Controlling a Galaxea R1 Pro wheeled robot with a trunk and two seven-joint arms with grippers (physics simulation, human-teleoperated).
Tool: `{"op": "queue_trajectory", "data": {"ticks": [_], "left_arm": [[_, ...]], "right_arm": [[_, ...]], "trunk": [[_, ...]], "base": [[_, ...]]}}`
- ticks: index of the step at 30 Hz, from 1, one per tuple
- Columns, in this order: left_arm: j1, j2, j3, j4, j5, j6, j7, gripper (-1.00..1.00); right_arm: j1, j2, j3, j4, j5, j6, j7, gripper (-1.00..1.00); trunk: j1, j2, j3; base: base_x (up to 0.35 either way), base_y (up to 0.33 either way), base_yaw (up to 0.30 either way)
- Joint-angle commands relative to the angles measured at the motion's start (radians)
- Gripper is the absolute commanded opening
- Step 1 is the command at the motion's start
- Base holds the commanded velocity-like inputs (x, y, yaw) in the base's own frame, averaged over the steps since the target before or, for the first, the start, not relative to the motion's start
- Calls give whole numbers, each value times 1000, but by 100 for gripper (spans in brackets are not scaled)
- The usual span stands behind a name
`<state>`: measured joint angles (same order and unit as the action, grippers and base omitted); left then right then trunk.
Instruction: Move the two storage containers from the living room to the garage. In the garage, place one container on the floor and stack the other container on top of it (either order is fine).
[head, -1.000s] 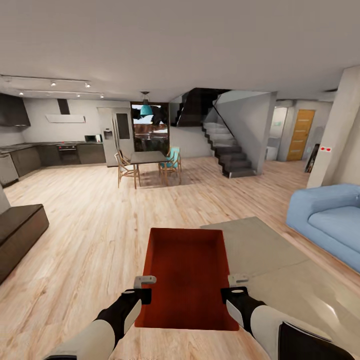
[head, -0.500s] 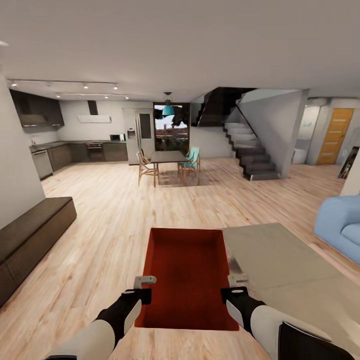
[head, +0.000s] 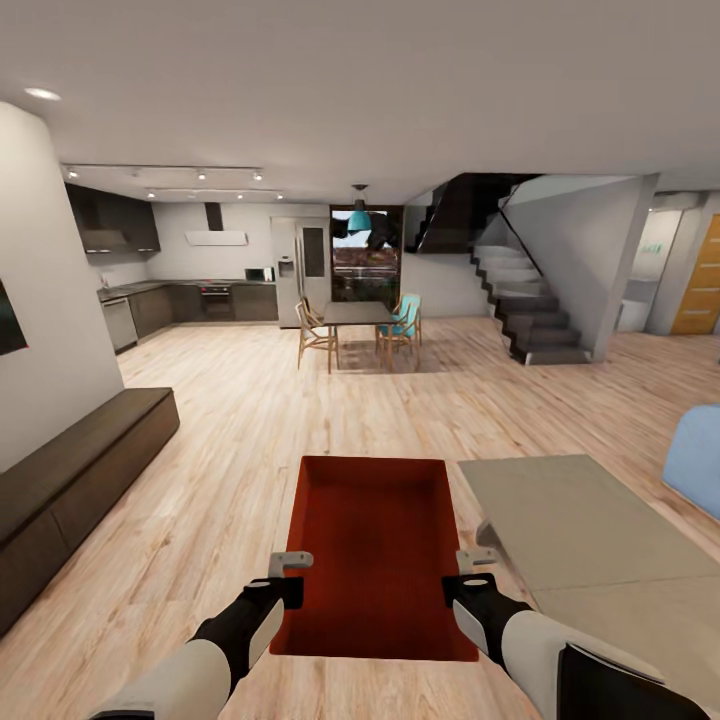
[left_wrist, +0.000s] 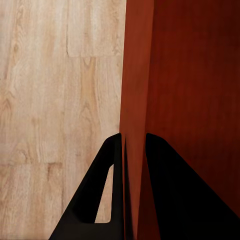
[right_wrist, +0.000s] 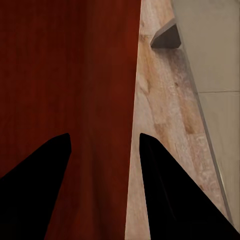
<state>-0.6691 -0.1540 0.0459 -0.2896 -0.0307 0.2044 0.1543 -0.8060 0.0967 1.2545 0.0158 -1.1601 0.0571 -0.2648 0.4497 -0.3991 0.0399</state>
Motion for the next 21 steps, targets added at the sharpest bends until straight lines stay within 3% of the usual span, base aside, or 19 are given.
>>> {"op": "queue_trajectory", "data": {"ticks": [1, 12, 21], "left_arm": [[1, 4, 9, 1, -15, 7, 14, -100], [1, 4, 9, 2, -15, 7, 14, -100], [1, 5, 10, 3, -15, 7, 14, -100]], "right_arm": [[-1, 0, -22, 0, 5, -14, 1, -100], [-1, 0, -22, 0, 6, -14, 1, -100], [-1, 0, -22, 0, 7, -14, 1, -100]], "trunk": [[0, -1, 0], [0, -1, 0], [0, -1, 0]], "base": [[0, 0, 4], [7, 0, 0], [257, 0, 0]]}}
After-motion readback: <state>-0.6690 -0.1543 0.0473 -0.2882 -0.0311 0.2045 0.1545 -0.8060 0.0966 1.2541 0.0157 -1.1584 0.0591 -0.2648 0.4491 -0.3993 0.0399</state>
